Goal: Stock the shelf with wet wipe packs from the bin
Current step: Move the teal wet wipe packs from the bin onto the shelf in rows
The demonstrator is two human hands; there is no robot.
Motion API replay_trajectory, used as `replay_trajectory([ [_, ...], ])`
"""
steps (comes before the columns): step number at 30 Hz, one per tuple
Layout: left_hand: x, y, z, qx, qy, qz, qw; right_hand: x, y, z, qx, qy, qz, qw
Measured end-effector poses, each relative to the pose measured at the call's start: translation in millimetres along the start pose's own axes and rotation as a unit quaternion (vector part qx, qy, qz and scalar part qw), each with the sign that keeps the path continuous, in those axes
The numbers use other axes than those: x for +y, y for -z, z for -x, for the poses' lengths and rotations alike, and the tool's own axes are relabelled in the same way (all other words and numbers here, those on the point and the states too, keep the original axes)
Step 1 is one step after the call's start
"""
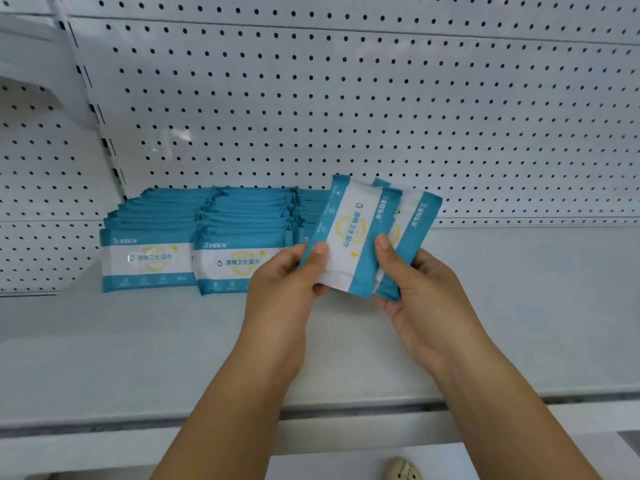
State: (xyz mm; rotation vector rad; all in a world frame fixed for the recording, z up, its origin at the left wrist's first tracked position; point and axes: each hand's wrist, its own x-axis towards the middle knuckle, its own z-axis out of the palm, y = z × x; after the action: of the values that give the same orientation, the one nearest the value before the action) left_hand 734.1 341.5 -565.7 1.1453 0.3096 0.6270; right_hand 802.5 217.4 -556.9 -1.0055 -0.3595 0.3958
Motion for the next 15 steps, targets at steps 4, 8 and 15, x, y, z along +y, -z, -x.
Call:
replay_trajectory([
  [4,6,6,-3,0.056,0.026,0.125,0.990,1,0,-4,0.030,-0.005,-0.026,0.999],
  [8,10,13,-5,0.099,0.017,0.187,0.977,4,-4,-6,0.033,-0.017,-0.024,0.999],
  [15,13,25,-2,0.070,-0.015,0.159,0.985,9,-15,-5,0.013,-0.031,-0.032,0.999],
])
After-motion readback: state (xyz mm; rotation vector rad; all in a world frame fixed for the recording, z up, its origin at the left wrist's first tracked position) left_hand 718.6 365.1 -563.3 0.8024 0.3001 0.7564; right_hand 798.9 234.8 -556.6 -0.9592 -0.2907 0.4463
